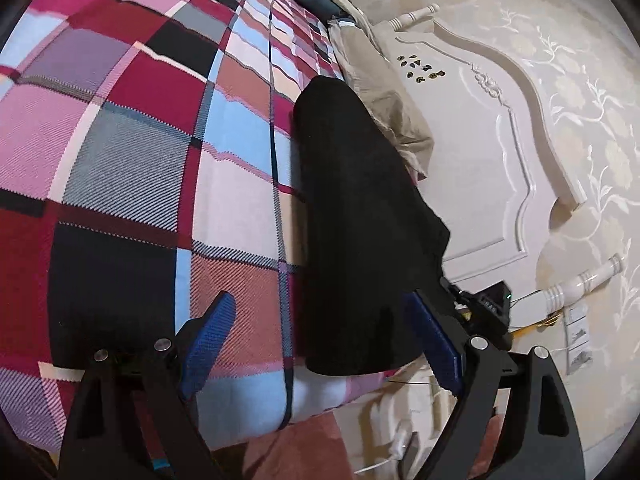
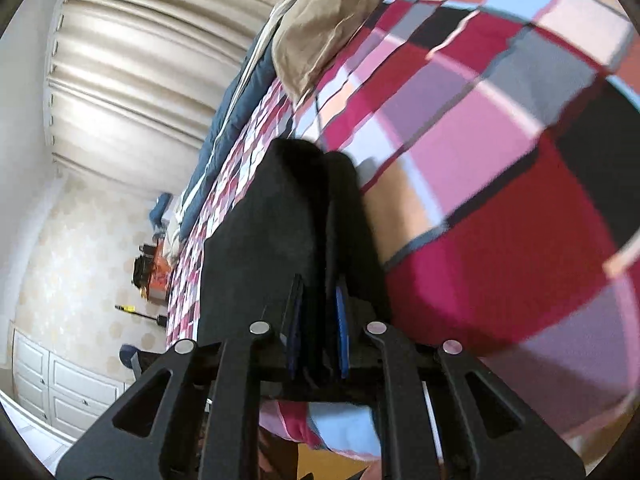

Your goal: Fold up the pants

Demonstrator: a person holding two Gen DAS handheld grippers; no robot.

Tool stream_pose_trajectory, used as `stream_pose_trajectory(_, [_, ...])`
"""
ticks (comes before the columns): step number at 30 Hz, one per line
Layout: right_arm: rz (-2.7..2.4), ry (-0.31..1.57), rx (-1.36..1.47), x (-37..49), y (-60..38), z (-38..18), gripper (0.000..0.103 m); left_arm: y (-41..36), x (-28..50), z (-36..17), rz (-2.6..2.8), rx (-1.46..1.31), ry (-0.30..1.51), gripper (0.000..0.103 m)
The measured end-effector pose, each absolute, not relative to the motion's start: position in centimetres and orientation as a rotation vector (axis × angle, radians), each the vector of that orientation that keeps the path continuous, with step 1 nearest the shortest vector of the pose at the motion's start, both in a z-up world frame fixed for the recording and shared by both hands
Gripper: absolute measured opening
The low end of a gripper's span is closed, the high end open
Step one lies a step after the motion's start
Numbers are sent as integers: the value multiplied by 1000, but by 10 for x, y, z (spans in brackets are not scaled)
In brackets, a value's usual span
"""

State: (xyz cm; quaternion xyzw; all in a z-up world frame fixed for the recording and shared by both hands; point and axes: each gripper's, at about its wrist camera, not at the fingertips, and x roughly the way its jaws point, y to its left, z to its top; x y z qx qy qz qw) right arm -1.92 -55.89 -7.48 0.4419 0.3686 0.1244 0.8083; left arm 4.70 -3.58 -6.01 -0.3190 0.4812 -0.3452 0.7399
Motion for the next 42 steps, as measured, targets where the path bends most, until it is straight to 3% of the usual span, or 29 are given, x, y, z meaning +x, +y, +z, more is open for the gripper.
stream_pose_trajectory(1, [259, 785, 950, -23, -562, -75, 21, -36, 48, -60, -758, -707, 1059, 86])
stream_pose_trajectory(3, [218, 785, 975, -37, -568, -76, 65, -36, 48, -61, -763, -721, 1064, 86])
stream_pose_trajectory(13, [328, 805, 995, -39, -543, -95, 74, -49, 49, -64, -799, -740, 1096, 86])
stream_pose_trajectory(15, [351, 799, 985, -35, -537, -91, 79, -52, 51, -64, -809, -751, 1102, 86])
stream_pose_trajectory(22, [359, 802, 955, -37, -532, -92, 78, -74, 60, -72, -879, -827, 1139, 85])
stream_pose_trajectory(24, [339, 813, 937, -36, -530, -94, 64, -79, 62, -72, -873, -810, 1141, 83])
stream_pose_trajectory(26, [328, 823, 922, -35, -530, -98, 52, -83, 63, -73, -842, -771, 1158, 63])
stream_pose_trajectory(29, [336, 813, 917, -39, -528, -98, 42, -85, 64, -75, -837, -722, 1170, 44])
stream_pose_trajectory(42, [399, 792, 906, -34, -496, -91, 37, -52, 59, -69, -819, -737, 1097, 37])
